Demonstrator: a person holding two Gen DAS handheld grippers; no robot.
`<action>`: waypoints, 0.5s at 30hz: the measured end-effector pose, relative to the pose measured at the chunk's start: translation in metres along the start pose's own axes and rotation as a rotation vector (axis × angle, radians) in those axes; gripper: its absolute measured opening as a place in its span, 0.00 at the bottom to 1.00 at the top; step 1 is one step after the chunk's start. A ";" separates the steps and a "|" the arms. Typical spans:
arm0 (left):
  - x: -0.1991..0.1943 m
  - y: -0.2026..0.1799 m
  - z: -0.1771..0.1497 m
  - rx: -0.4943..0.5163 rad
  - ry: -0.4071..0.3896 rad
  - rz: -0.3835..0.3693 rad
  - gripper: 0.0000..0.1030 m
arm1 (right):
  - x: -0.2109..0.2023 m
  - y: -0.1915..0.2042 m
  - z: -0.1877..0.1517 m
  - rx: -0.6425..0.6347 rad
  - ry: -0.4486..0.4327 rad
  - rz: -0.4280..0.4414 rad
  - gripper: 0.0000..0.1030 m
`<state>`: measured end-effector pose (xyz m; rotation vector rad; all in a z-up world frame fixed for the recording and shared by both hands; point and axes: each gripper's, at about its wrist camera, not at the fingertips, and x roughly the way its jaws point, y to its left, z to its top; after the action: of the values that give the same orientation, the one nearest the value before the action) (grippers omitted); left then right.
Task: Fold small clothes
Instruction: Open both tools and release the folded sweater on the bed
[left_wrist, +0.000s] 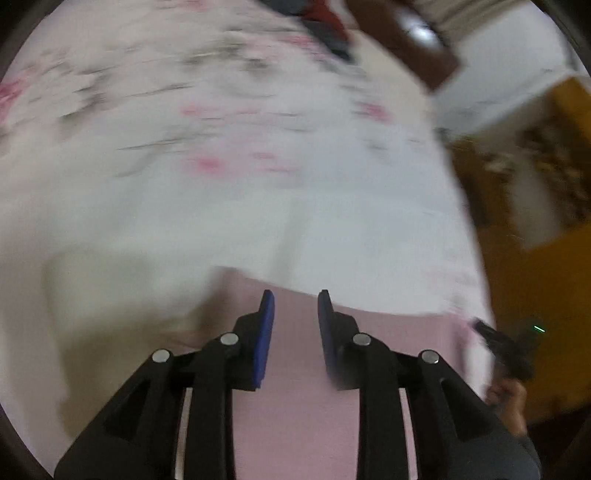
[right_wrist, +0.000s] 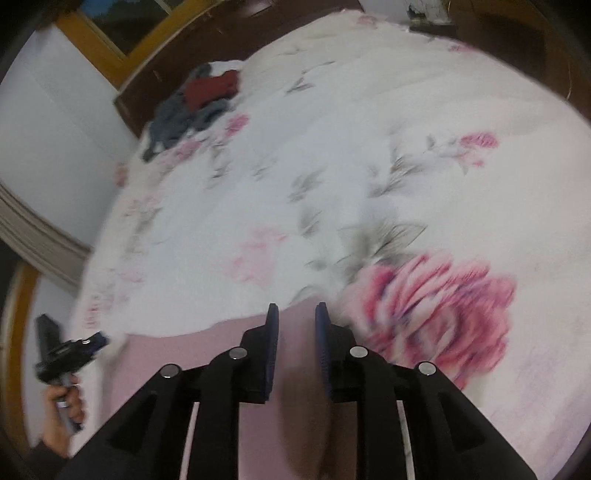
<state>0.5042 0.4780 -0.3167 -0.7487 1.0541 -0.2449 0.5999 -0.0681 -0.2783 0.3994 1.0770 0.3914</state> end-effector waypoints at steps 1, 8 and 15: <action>0.009 0.004 -0.002 -0.017 0.031 0.017 0.23 | 0.005 0.000 -0.006 0.002 0.036 0.020 0.20; 0.007 0.035 -0.009 -0.100 0.058 0.077 0.19 | 0.010 -0.018 -0.017 0.030 0.104 -0.021 0.06; -0.036 0.035 -0.073 -0.005 0.126 -0.039 0.20 | -0.024 0.001 -0.070 -0.062 0.171 0.088 0.08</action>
<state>0.4180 0.4905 -0.3353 -0.7663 1.1606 -0.3271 0.5264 -0.0703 -0.2885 0.3636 1.2126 0.5433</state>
